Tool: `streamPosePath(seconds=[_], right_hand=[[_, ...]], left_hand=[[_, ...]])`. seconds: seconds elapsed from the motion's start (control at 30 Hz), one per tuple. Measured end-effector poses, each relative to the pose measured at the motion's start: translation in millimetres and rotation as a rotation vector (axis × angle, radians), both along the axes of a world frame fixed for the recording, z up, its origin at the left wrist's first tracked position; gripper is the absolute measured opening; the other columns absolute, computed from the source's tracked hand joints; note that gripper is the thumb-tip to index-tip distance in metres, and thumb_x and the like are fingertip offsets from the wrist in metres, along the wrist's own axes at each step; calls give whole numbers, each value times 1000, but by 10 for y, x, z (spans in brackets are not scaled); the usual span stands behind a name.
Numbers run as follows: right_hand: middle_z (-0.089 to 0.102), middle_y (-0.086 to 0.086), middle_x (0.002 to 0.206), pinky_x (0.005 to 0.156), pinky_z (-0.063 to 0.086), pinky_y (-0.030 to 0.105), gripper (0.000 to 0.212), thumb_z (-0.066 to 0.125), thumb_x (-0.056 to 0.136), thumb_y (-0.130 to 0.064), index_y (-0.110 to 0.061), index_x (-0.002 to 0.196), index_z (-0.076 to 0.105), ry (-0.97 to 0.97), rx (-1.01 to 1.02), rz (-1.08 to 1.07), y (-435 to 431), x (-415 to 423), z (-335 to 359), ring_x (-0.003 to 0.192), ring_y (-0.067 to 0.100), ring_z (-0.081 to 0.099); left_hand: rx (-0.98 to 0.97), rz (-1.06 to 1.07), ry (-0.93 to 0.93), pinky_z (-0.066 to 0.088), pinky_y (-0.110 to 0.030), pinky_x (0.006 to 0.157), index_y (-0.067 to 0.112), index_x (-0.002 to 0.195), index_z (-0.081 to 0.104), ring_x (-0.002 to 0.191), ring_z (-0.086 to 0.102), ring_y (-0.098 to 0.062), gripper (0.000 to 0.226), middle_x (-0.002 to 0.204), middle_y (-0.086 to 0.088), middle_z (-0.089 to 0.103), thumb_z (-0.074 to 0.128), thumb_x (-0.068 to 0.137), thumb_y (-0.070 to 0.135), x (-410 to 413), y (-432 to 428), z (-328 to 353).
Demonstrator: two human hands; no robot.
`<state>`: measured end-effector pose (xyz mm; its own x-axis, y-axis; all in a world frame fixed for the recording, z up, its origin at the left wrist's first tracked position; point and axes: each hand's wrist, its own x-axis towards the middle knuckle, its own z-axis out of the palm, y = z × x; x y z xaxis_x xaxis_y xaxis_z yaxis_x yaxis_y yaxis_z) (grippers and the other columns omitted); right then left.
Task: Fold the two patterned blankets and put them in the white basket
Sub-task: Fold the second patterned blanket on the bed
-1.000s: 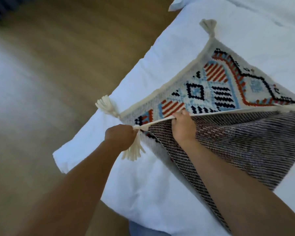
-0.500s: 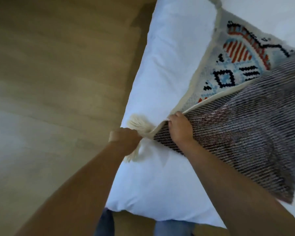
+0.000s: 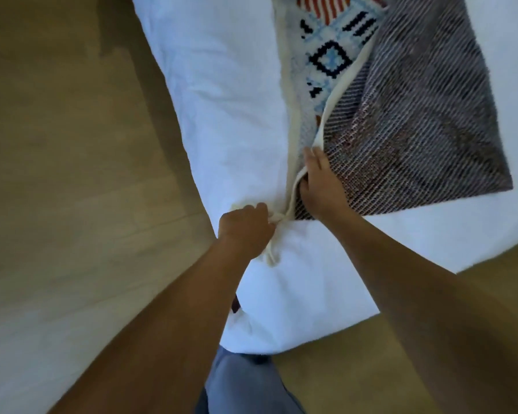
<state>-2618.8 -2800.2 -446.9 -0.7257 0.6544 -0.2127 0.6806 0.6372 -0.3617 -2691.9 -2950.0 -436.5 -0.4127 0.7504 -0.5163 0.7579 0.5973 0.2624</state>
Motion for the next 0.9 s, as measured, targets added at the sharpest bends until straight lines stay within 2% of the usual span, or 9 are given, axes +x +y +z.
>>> streamPosePath(seconds=[0.1,0.17,0.27,0.33,0.4,0.5,0.67,0.8,0.9], right_hand=[[5,16,157,112,27,41,65,45,93,-11,-9,148,12,43,-49,-160,-144,-7,-71,142,32,20],[8,16,157,116,18,42,65,44,92,-9,-7,148,11,51,-116,-294,-265,-37,-97,144,32,14],[15,17,156,117,14,38,62,43,93,-9,-2,147,12,-31,-146,-337,-356,-163,-80,144,30,16],[22,19,153,117,16,37,59,43,93,-10,0,145,18,-93,-100,-331,-311,-263,-81,141,31,21],[35,19,147,115,24,37,50,42,93,-11,0,140,31,-114,-90,-403,-262,-410,-57,136,32,32],[53,21,126,101,35,40,34,45,89,-11,0,121,51,-97,-55,-531,-107,-651,-19,117,33,46],[55,23,110,94,37,38,26,44,94,-17,5,107,52,-101,-3,-672,117,-1027,-3,106,34,49],[54,25,111,92,39,40,31,41,95,-18,7,110,52,-31,-53,-869,429,-1309,22,105,35,49],[50,23,114,95,36,38,32,45,93,-17,4,115,50,-8,-35,-908,755,-1464,21,109,35,46]], left_hand=[[10,-116,-18,36,-32,70,9,114,43,98,59,-30,33,111,-10,57,35,98,36,-187,44,153],[-20,-194,-39,35,-32,68,9,113,43,96,59,-30,27,110,-10,57,37,97,30,-319,103,246],[30,-207,-64,35,-30,69,9,112,46,95,59,-30,26,107,-9,58,37,96,28,-631,253,347],[50,-190,-66,35,-30,70,9,112,46,95,59,-29,27,107,-8,58,36,97,29,-819,313,349],[37,-215,-92,36,-31,71,8,114,45,96,57,-29,28,109,-9,56,35,98,29,-1009,352,344],[-4,-300,-154,35,-32,76,9,122,43,106,51,-29,32,118,-10,50,35,98,29,-1339,540,287],[39,-437,-200,40,-38,87,11,126,43,114,47,-29,36,125,-9,49,36,97,31,-1864,1026,223],[64,-548,-180,41,-39,88,10,124,46,113,47,-30,36,123,-10,50,37,97,31,-2198,1483,199],[82,-642,-158,42,-40,88,9,123,48,112,47,-30,36,122,-11,49,39,96,31,-2329,1930,161]])
